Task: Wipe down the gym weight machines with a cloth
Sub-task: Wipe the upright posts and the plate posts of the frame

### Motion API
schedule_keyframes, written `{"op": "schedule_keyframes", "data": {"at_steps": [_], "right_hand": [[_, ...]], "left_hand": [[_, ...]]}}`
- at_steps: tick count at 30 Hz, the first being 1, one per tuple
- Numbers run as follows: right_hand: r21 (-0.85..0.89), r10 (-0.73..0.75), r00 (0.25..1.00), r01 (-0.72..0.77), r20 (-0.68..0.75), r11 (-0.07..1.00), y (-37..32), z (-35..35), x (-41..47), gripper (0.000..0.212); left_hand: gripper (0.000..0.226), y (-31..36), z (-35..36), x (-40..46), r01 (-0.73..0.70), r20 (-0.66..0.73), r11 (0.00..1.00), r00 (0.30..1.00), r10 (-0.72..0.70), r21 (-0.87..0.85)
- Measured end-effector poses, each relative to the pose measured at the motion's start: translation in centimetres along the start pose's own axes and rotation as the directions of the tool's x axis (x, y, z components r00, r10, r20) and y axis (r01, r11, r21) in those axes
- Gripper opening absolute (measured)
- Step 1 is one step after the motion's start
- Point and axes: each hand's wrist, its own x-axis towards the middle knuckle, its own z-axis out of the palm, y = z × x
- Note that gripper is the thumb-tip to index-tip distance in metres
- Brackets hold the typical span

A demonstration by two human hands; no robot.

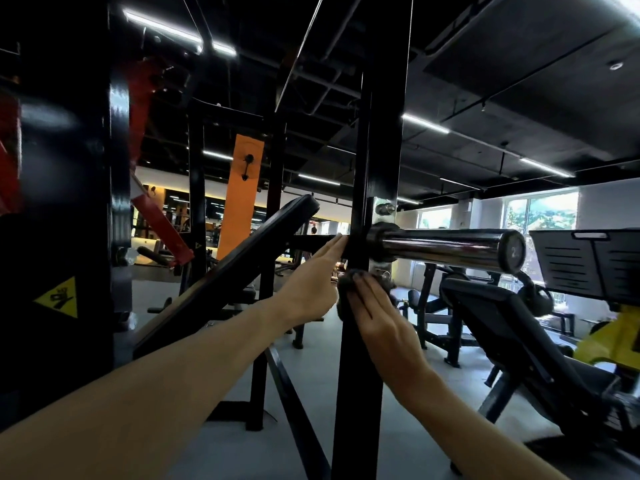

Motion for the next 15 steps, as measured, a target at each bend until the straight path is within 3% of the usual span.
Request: {"op": "schedule_keyframes", "data": {"at_steps": [3, 5, 7, 8, 9, 10, 13, 15], "right_hand": [[0.235, 0.150, 0.984, -0.169, 0.099, 0.957, -0.7, -0.5, -3.3, 0.045], [0.373, 0.420, 0.903, -0.421, 0.090, 0.827, -0.5, -1.1, -4.1, 0.042], [0.482, 0.746, 0.661, -0.680, 0.076, 0.553, 0.6, -1.8, -2.9, 0.038], [0.519, 0.850, 0.521, -0.747, 0.069, 0.416, 1.7, -1.8, -1.8, 0.035], [0.547, 0.891, 0.449, -0.763, 0.068, 0.344, 2.3, -1.5, -0.4, 0.032], [0.587, 0.891, 0.449, -0.740, 0.068, 0.328, 2.8, -1.2, 1.1, 0.032], [0.736, 0.747, 0.662, -0.536, 0.063, 0.413, 2.3, -0.1, 2.8, 0.045], [0.772, 0.696, 0.716, -0.471, 0.051, 0.428, 1.9, 0.7, 1.0, 0.054]], "left_hand": [[0.095, 0.7, 0.3, -0.6, -0.037, 0.004, 0.999, 0.999, 0.037, 0.026], [0.094, 1.1, 1.0, -0.4, -0.060, 0.001, 0.995, 0.998, 0.060, 0.078], [0.098, 1.3, 1.7, 0.0, -0.081, -0.007, 0.981, 0.997, 0.083, 0.176], [0.103, 1.5, 2.1, 0.5, -0.090, -0.016, 0.969, 0.995, 0.096, 0.229], [0.109, 1.6, 2.2, 0.7, -0.092, -0.035, 0.960, 0.994, 0.105, 0.265], [0.114, 1.9, 2.5, 1.0, -0.093, -0.050, 0.950, 0.992, 0.112, 0.298], [0.121, 2.7, 4.0, 1.8, -0.091, -0.078, 0.941, 0.989, 0.122, 0.326], [0.123, 2.7, 4.7, 2.0, -0.087, -0.097, 0.943, 0.988, 0.124, 0.322]]}}
